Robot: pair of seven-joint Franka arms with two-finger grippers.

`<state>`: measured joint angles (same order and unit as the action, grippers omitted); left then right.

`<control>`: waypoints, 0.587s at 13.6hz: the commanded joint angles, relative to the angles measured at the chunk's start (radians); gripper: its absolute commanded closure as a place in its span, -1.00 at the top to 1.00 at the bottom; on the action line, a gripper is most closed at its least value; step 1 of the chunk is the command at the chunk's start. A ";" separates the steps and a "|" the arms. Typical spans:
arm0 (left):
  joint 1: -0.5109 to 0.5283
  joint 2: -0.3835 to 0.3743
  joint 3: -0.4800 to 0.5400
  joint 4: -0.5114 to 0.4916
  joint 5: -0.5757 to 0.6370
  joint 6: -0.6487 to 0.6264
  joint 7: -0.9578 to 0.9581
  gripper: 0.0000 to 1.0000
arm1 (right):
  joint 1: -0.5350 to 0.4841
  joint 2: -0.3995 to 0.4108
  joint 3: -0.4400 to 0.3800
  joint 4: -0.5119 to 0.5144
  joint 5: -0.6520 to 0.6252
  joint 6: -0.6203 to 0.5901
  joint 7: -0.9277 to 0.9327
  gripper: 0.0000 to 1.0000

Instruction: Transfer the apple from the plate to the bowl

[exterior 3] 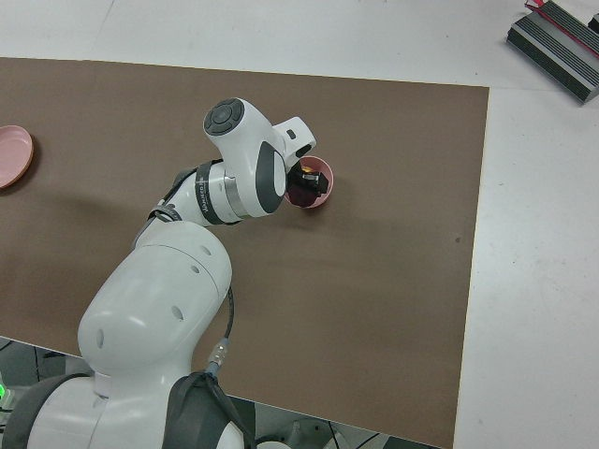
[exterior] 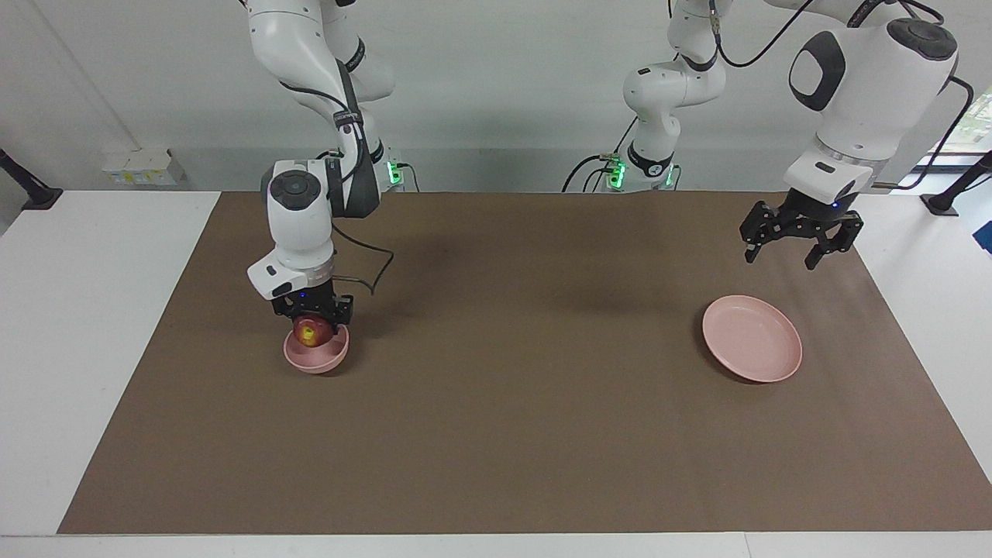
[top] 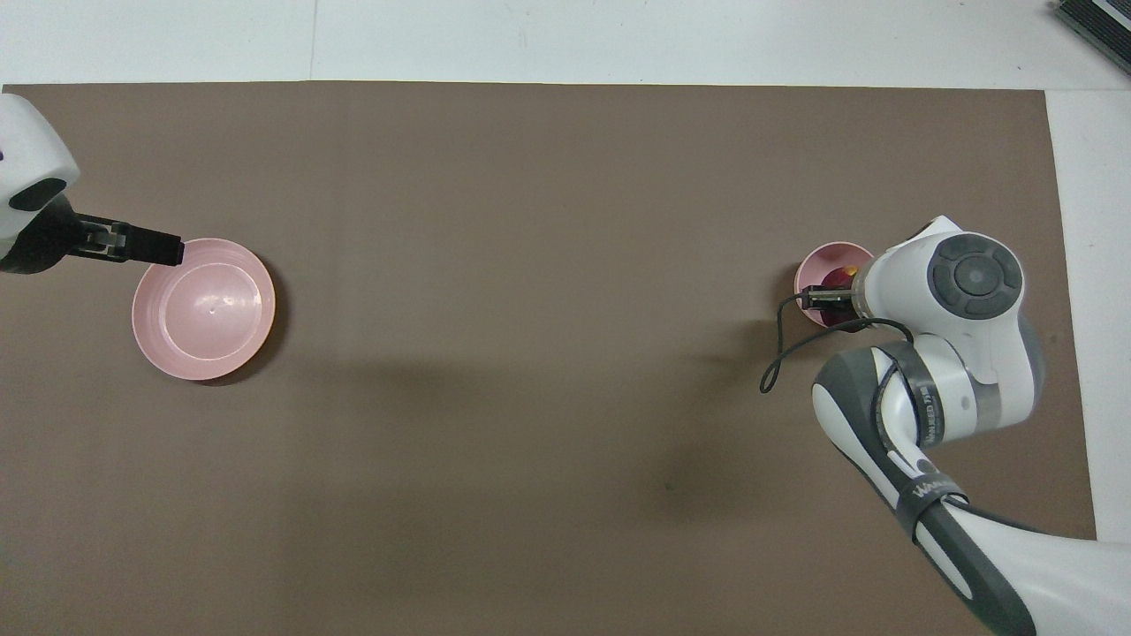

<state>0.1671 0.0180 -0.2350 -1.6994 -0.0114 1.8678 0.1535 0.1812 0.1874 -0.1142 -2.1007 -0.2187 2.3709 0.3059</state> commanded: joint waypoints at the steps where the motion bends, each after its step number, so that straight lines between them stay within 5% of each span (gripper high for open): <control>1: 0.011 0.019 -0.012 0.053 0.014 -0.042 -0.002 1.00 | -0.023 0.021 0.007 0.027 0.105 0.019 -0.091 -0.30; 8: -0.032 0.014 0.029 0.122 0.013 -0.146 0.000 1.00 | -0.043 0.084 0.007 0.146 0.148 -0.050 -0.114 -0.14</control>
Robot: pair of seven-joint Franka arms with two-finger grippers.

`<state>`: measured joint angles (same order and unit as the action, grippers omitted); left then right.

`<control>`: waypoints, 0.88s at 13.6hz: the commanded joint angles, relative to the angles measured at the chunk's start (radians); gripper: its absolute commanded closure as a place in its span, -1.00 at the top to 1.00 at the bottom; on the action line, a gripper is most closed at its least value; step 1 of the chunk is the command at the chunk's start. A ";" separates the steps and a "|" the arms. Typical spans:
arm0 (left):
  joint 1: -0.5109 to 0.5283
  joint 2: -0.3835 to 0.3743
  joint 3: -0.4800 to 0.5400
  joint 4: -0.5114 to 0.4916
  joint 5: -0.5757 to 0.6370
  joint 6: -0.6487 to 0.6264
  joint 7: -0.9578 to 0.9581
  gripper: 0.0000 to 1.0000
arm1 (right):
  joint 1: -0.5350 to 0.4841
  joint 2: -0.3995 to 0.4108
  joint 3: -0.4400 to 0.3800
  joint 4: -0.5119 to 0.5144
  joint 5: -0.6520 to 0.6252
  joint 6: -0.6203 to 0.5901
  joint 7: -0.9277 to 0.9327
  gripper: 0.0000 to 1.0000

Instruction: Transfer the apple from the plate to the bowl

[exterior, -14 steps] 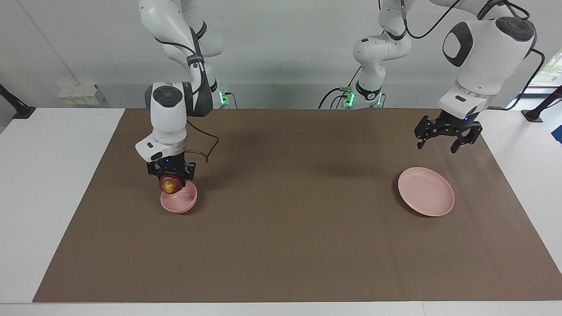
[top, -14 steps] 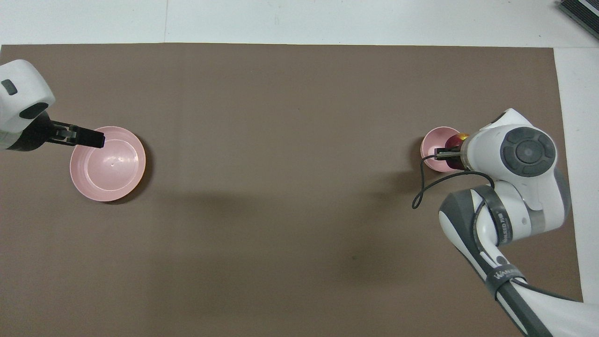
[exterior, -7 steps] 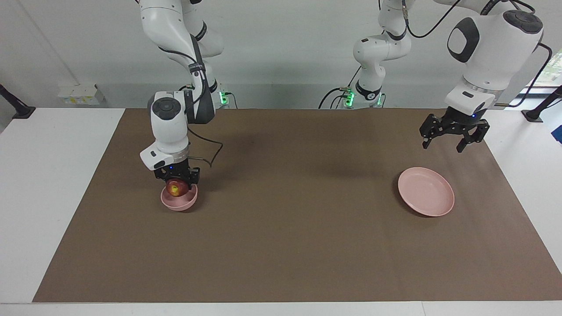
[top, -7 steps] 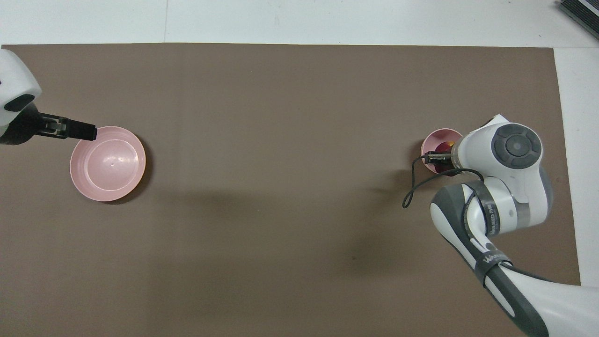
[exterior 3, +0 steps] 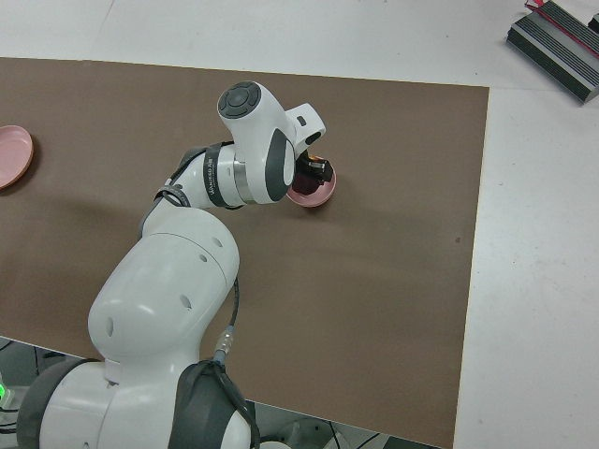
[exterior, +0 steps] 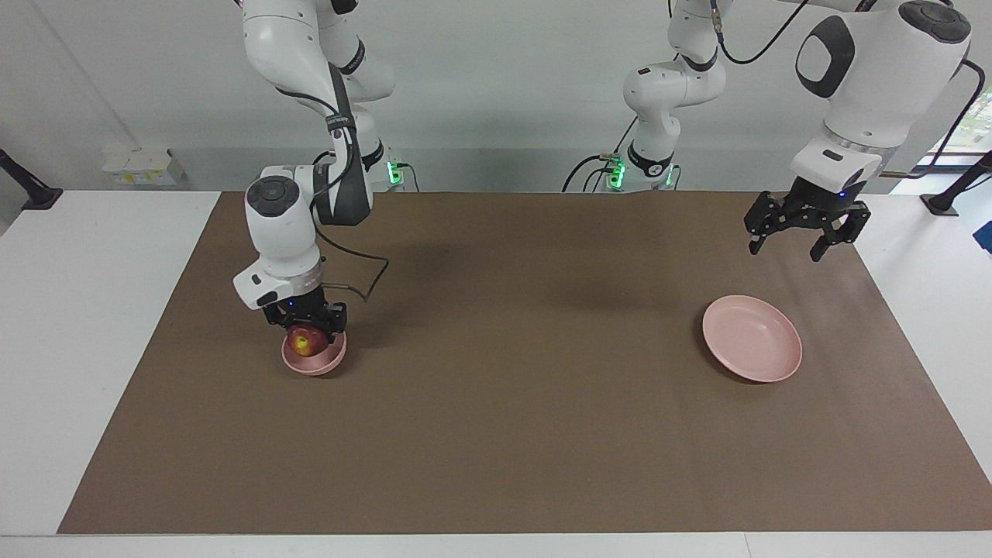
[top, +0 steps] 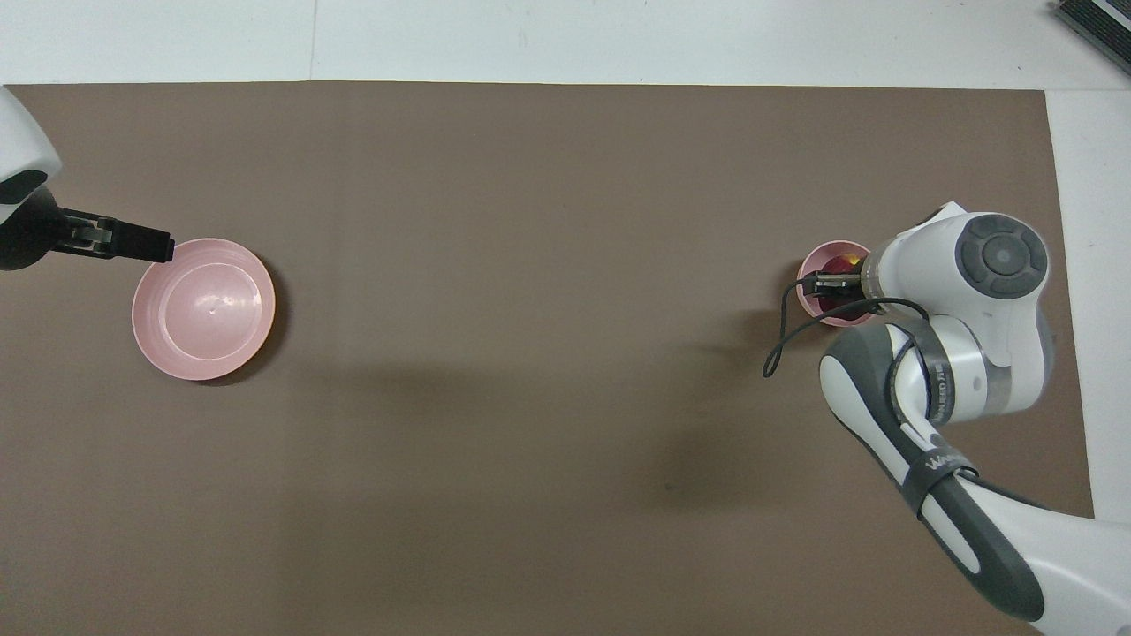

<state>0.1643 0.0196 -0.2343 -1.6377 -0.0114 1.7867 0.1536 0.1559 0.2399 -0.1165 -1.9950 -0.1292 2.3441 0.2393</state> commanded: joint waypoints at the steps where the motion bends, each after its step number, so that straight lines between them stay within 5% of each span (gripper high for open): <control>1: -0.092 0.011 0.093 0.077 0.014 -0.085 0.000 1.00 | -0.015 0.038 0.009 0.041 0.078 -0.023 -0.049 -0.12; 3: -0.169 0.010 0.194 0.107 0.014 -0.127 0.001 1.00 | -0.004 0.039 0.009 0.039 0.083 -0.023 -0.037 -0.05; 4: -0.190 0.007 0.205 0.113 0.016 -0.142 0.001 1.00 | -0.004 0.047 0.009 0.039 0.091 -0.020 -0.037 0.20; 5: -0.228 0.000 0.222 0.114 0.017 -0.148 0.000 1.00 | -0.004 0.050 0.009 0.039 0.094 -0.017 -0.040 0.82; 6: -0.258 -0.006 0.263 0.114 0.014 -0.154 -0.003 1.00 | -0.006 0.050 0.009 0.039 0.095 -0.017 -0.046 1.00; 12: -0.269 -0.041 0.288 0.102 0.021 -0.207 -0.003 1.00 | -0.006 0.036 0.008 0.077 0.094 -0.058 -0.048 1.00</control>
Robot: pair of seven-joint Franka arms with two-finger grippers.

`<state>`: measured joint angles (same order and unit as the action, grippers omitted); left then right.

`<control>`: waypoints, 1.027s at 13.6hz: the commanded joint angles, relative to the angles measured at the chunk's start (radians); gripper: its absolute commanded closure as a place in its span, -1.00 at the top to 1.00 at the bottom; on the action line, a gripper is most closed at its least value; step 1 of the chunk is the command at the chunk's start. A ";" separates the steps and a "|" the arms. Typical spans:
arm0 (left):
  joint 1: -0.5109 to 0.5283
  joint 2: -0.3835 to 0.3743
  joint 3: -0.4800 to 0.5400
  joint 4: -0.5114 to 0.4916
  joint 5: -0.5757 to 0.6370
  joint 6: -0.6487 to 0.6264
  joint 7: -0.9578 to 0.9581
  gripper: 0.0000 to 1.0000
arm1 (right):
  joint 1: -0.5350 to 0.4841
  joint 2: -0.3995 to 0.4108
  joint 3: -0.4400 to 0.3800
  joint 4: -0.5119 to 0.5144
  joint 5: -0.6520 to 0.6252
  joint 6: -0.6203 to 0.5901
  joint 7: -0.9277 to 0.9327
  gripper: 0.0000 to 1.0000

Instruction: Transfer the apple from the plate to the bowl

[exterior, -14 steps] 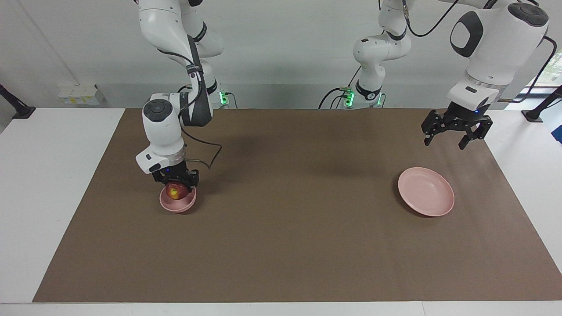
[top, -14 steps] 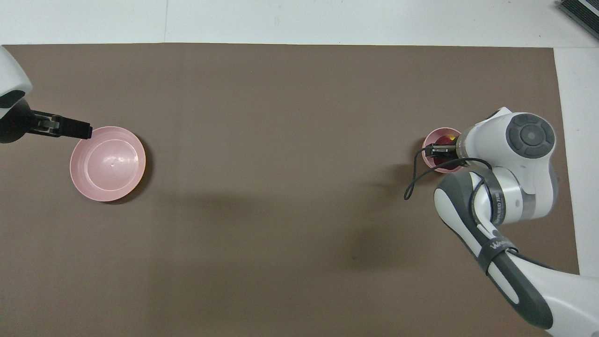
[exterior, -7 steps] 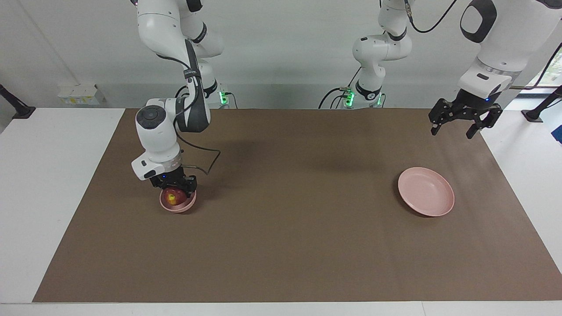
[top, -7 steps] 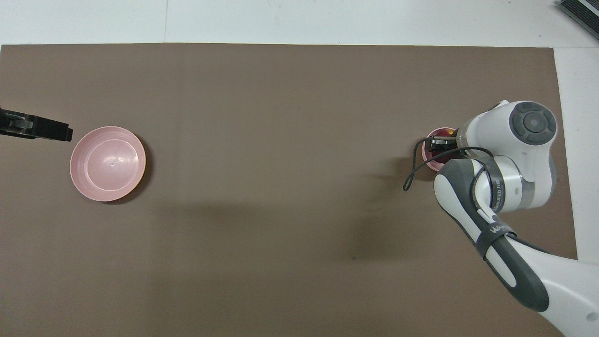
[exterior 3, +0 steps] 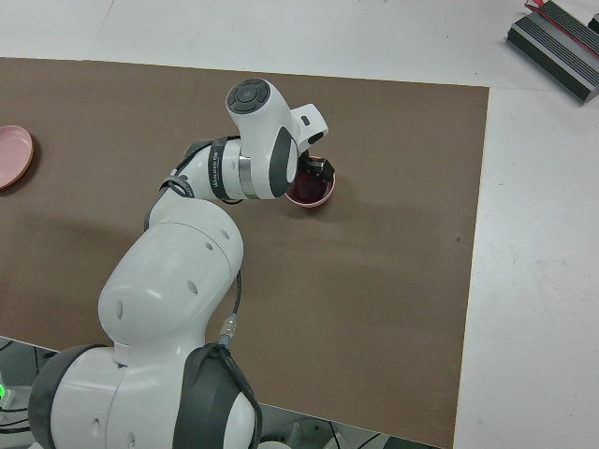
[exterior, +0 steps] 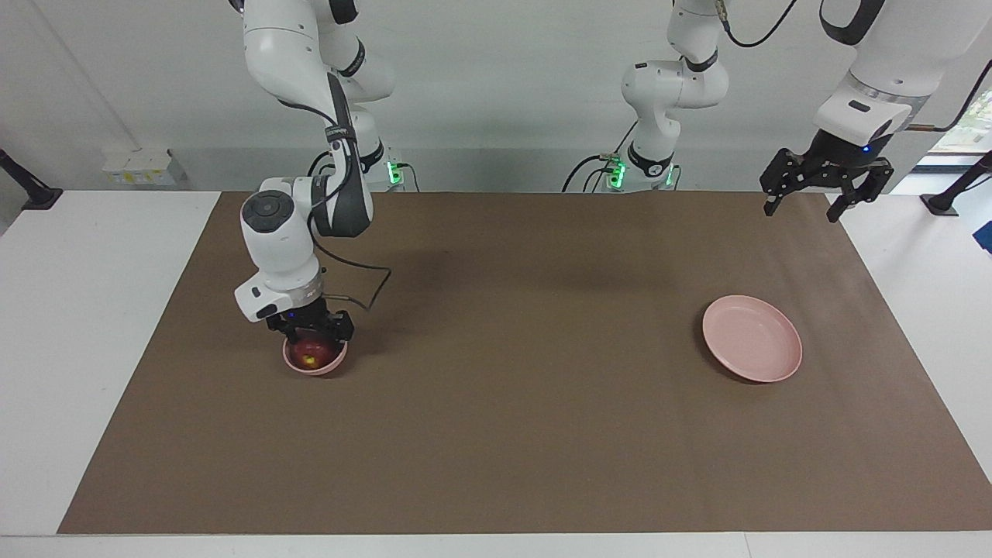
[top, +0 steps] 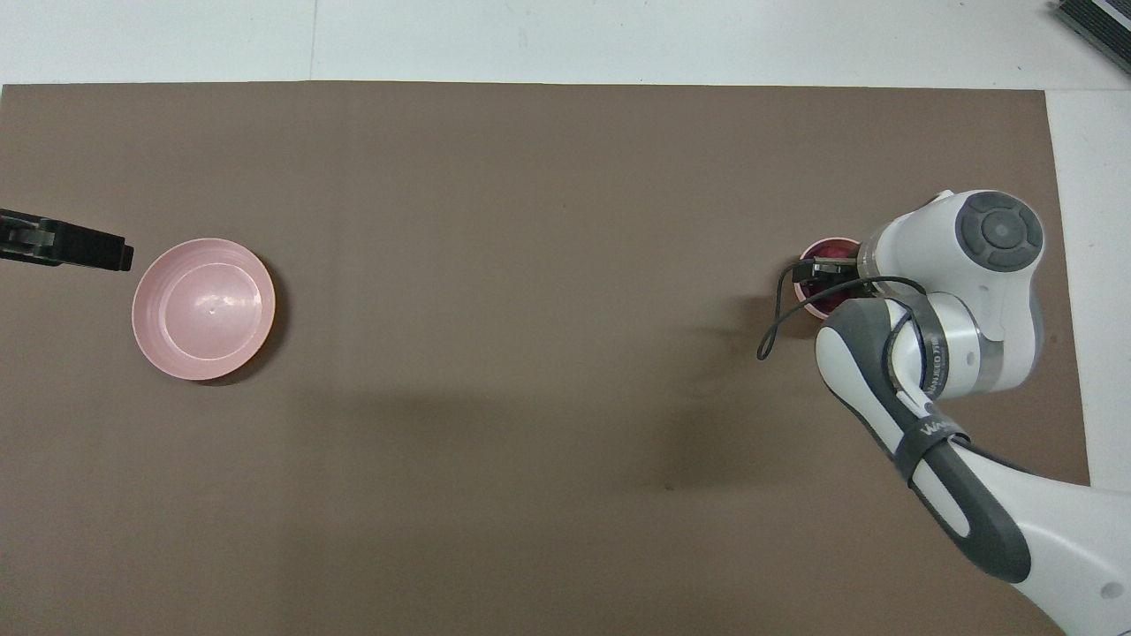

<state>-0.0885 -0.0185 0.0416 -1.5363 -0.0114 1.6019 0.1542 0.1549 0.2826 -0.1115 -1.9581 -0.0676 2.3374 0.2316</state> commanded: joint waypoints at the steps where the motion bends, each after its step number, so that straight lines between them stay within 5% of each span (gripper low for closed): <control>1: -0.017 -0.003 0.012 -0.001 0.022 -0.025 -0.004 1.00 | -0.005 -0.022 0.003 0.065 0.032 -0.091 -0.040 1.00; 8: -0.014 0.006 0.017 0.015 0.025 -0.078 0.001 1.00 | 0.003 -0.285 0.009 0.103 0.014 -0.375 -0.080 1.00; 14: -0.016 0.006 0.017 0.019 0.018 -0.063 0.001 1.00 | -0.009 -0.387 -0.002 0.240 0.012 -0.699 -0.170 1.00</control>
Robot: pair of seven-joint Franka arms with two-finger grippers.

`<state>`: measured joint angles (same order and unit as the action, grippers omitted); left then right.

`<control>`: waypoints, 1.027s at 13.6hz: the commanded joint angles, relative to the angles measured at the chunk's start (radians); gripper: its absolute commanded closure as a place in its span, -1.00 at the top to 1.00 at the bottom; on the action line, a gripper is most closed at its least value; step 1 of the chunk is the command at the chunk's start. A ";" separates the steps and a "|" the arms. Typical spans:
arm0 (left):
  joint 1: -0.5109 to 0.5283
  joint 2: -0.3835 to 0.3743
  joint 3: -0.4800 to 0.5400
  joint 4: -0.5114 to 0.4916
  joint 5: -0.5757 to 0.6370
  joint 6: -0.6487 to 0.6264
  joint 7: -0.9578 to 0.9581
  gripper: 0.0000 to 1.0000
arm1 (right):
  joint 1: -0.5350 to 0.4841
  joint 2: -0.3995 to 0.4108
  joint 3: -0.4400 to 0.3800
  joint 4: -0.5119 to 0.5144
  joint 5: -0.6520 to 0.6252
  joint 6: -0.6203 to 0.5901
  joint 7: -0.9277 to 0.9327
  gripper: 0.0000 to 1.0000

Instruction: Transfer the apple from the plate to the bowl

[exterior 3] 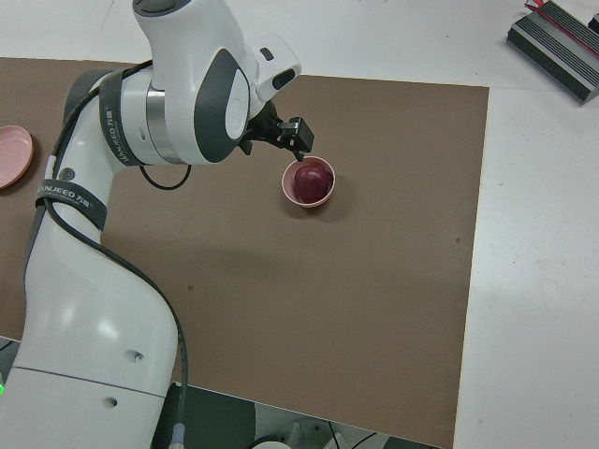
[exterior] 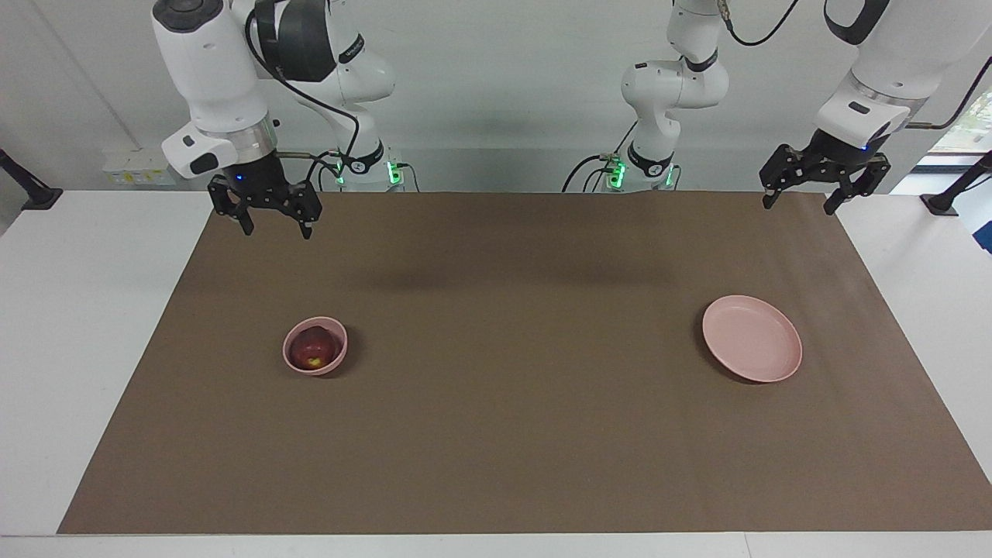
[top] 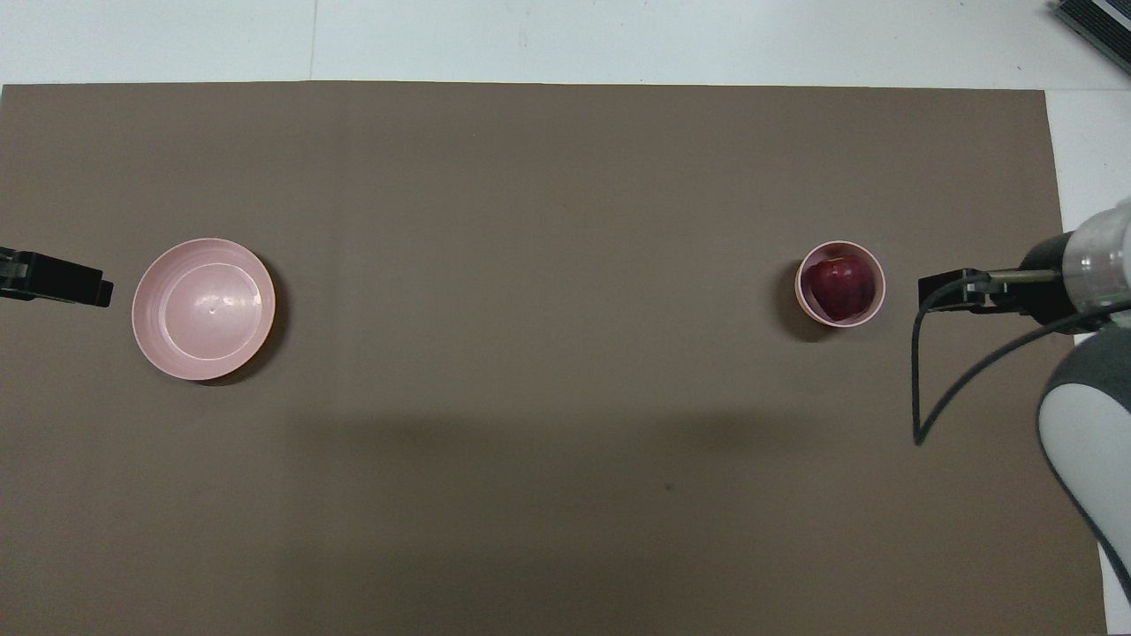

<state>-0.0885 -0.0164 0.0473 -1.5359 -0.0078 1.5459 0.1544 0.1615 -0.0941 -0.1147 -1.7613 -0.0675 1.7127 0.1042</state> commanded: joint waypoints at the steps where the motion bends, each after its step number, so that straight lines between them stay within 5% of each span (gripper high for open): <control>1: -0.017 0.004 0.011 0.019 0.012 -0.007 0.000 1.00 | -0.016 -0.016 -0.002 0.072 0.014 -0.121 -0.043 1.00; 7: -0.017 -0.002 0.011 0.011 0.008 -0.004 -0.004 1.00 | -0.016 -0.105 0.001 0.123 0.034 -0.350 -0.020 1.00; 14: -0.016 -0.008 0.013 0.008 0.009 -0.009 -0.001 1.00 | -0.022 -0.102 -0.019 0.117 0.067 -0.312 -0.009 1.00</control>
<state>-0.0982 -0.0177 0.0483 -1.5353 -0.0079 1.5453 0.1549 0.1575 -0.1892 -0.1293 -1.6299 -0.0318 1.3828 0.0948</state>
